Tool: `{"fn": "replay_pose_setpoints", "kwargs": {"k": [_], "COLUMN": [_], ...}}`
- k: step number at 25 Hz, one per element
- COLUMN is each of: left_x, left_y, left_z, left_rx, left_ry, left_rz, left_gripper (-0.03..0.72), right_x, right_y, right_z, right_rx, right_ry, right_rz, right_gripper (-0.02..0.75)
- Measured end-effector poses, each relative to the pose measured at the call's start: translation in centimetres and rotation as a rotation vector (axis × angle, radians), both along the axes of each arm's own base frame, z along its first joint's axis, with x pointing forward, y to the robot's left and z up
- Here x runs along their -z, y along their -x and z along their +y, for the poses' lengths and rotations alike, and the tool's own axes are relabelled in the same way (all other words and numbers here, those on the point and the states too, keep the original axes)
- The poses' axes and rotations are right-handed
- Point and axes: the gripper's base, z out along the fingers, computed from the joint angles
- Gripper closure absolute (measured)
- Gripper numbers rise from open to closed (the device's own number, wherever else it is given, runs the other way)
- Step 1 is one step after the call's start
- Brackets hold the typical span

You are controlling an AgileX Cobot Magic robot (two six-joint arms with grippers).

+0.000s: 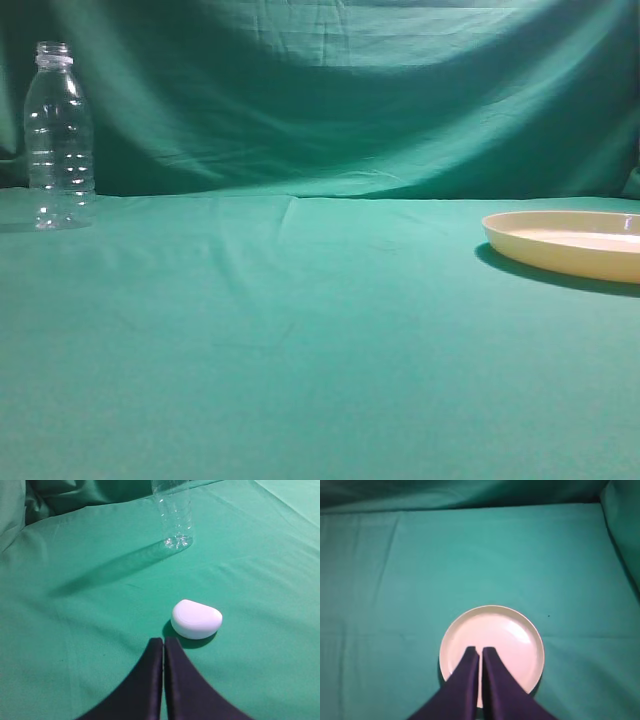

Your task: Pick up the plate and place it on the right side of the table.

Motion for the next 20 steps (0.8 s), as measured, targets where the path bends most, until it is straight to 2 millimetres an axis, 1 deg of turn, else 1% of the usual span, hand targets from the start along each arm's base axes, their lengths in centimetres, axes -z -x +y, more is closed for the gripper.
{"fn": "replay_pose_setpoints", "kwargs": {"k": [1, 3, 5, 12, 16, 20], "left_x": [0.0, 0.0, 0.0, 0.0, 0.0, 0.0], "left_y": [0.0, 0.0, 0.0, 0.0, 0.0, 0.0], "left_z": [0.0, 0.0, 0.0, 0.0, 0.0, 0.0], "left_rx": [0.0, 0.0, 0.0, 0.0, 0.0, 0.0], "left_ry": [0.0, 0.0, 0.0, 0.0, 0.0, 0.0], "left_rz": [0.0, 0.0, 0.0, 0.0, 0.0, 0.0], "left_gripper": [0.688, 0.688, 0.688, 0.688, 0.688, 0.688], "right_x": [-0.4, -0.3, -0.2, 2.5, 4.1, 5.4], "right_y": [1.5, 3.8, 6.8, 13.5, 15.9, 17.2], "right_z": [-0.3, -0.7, -1.4, -2.6, -2.7, -2.8], "right_rx": [-0.004, -0.015, -0.039, -0.082, -0.12, -0.138], "right_ry": [-0.014, -0.016, 0.004, 0.015, -0.015, -0.03], "right_rz": [-0.038, -0.083, -0.152, -0.293, -0.342, -0.313], "right_gripper": [0.738, 0.738, 0.738, 0.738, 0.738, 0.738]}}
